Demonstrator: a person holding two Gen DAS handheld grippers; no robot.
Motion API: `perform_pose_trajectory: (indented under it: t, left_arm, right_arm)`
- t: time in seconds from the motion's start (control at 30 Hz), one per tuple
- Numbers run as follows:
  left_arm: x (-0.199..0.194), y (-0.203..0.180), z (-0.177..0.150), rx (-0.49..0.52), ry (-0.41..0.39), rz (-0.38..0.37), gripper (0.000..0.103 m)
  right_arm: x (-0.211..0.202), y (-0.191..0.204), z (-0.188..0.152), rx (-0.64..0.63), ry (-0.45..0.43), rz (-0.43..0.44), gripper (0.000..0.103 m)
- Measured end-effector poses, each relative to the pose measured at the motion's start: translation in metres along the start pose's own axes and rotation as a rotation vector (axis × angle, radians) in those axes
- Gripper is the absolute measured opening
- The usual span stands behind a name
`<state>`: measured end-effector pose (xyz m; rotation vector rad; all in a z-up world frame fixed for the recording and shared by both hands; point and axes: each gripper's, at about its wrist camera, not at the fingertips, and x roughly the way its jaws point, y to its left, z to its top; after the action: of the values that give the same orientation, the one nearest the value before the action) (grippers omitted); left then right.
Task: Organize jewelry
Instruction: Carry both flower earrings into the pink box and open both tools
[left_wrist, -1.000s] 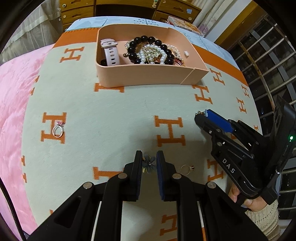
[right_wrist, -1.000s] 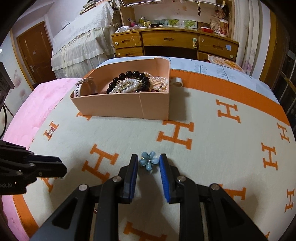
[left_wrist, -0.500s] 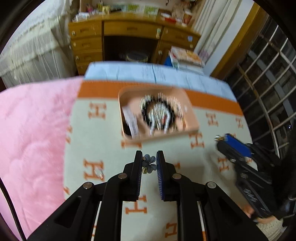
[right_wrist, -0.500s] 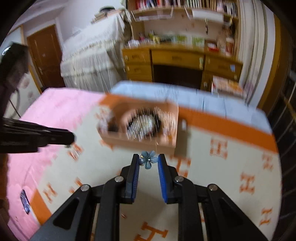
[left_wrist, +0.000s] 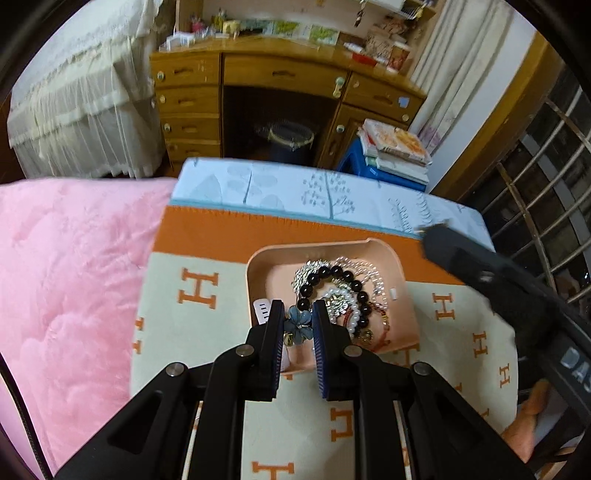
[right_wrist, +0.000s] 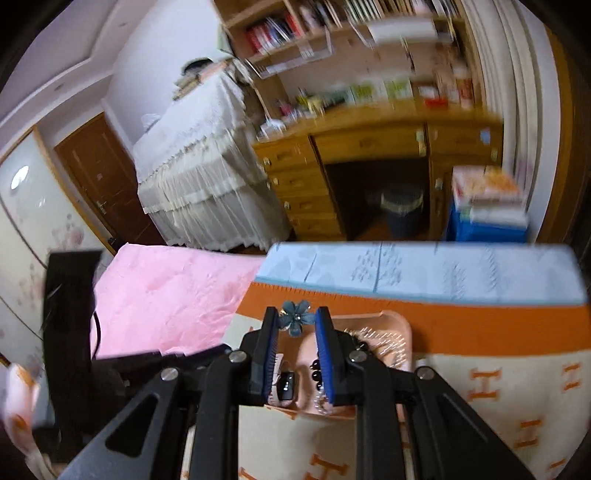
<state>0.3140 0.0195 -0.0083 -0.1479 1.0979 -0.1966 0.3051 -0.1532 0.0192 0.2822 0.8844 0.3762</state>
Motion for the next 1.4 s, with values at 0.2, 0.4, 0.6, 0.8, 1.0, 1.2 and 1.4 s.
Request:
perform_pose_trajectory:
  t: [0.2,0.4,0.6,0.8,1.0,1.2,1.4]
  left_arm:
    - [0.042,0.012,-0.006,-0.032,0.047,-0.018,0.013]
    - [0.056,0.02,-0.008,-0.039,0.041,-0.033,0.04]
    - [0.051,0.023,-0.012,-0.038,0.03,-0.053,0.046]
    - [0.04,0.024,-0.02,-0.019,0.033,-0.053,0.047]
    - [0.024,0.028,-0.029,-0.029,0.018,-0.043,0.049]
    - [0.001,0.032,-0.038,-0.021,0.003,-0.032,0.05]
    - [-0.03,0.032,-0.053,0.019,-0.027,-0.016,0.061]
  right_arm:
    - [0.068,-0.025,-0.011,0.138,0.13,0.063,0.021]
    - [0.1,-0.032,-0.018,0.21,0.209,0.128,0.021]
    - [0.096,-0.029,-0.02,0.207,0.185,0.132,0.022]
    - [0.079,-0.028,-0.02,0.184,0.166,0.131,0.022]
    - [0.067,-0.021,-0.017,0.17,0.145,0.117,0.04]
    - [0.046,-0.008,-0.026,0.124,0.126,0.113,0.04]
    - [0.001,0.009,-0.051,-0.026,0.085,0.034,0.04]
